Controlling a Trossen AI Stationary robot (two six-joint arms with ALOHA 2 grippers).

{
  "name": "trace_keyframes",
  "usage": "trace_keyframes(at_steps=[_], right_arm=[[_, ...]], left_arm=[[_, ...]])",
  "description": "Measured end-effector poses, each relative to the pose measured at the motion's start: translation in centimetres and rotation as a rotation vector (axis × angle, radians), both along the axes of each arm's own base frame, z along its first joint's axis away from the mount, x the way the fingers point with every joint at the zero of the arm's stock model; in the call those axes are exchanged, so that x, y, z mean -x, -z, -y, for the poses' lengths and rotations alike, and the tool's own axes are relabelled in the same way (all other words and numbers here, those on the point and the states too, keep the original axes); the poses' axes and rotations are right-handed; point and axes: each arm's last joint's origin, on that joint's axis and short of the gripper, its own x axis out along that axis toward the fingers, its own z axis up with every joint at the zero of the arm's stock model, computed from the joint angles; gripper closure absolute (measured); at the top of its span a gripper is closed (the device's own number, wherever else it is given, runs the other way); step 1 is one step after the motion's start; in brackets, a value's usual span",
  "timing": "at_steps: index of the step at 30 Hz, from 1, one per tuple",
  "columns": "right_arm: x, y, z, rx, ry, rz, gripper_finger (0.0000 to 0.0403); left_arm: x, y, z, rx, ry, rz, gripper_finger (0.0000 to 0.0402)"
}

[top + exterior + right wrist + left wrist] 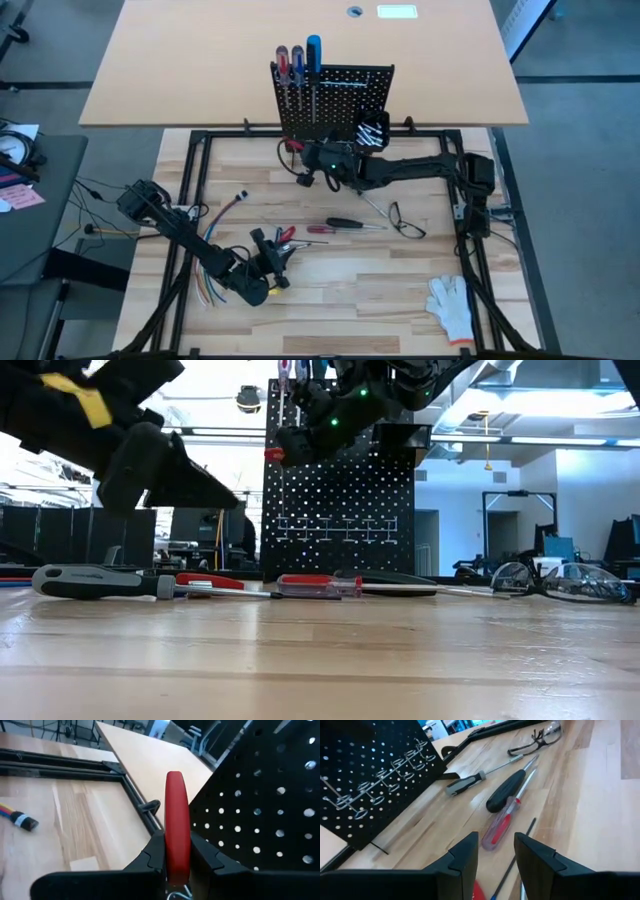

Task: Hang tools onto peg board
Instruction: Hang the allen wrench on the pegboard

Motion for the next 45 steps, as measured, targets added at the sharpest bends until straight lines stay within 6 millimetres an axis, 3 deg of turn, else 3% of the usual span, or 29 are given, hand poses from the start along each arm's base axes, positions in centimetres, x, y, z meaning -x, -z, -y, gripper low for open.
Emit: trace_keyframes(at_steps=[10, 23, 36, 45], right_arm=[[0.5, 0.9, 1.6, -0.133, -0.012, -0.009, 0.0356], [1.4, 0.6, 4.9, -0.307, -0.012, 0.024, 0.0356], [1.4, 0.6, 4.9, -0.314, -0.034, 0.025, 0.0345], [1.4, 0.6, 4.9, -0.307, -0.037, 0.021, 0.0304]], left_arm=[[0.0, -0.1, 0.0, 0.006, -0.002, 0.009, 0.0279], [0.0, -0.1, 0.0, 0.012, -0.003, 0.015, 0.0279], [0.0, -0.1, 0.0, 0.013, -0.003, 0.015, 0.0279], [0.0, -0.1, 0.1, 0.015, -0.003, 0.017, 0.0279]])
